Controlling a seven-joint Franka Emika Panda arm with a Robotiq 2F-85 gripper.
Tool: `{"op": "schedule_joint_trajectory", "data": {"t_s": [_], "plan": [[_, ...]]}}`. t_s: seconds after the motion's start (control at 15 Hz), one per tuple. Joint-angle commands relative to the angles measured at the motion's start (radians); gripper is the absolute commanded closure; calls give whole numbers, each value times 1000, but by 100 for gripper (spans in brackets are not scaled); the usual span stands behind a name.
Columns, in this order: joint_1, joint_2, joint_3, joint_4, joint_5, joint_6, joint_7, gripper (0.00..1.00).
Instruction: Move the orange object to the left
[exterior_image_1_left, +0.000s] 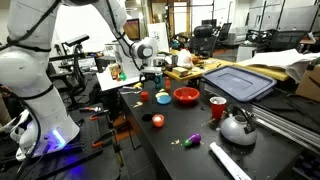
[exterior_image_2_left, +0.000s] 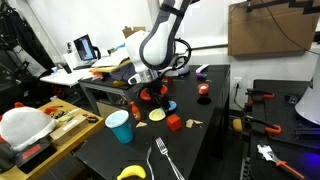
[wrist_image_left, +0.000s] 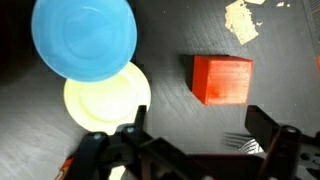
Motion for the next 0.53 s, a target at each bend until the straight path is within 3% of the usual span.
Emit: {"op": "schedule_joint_trajectory", "data": {"t_s": [0.0,0.47], "plan": [[-52,-82,1,-36,57,-5,-10,0],[-119,-156,-67,-30,141,21,67,0]]}}
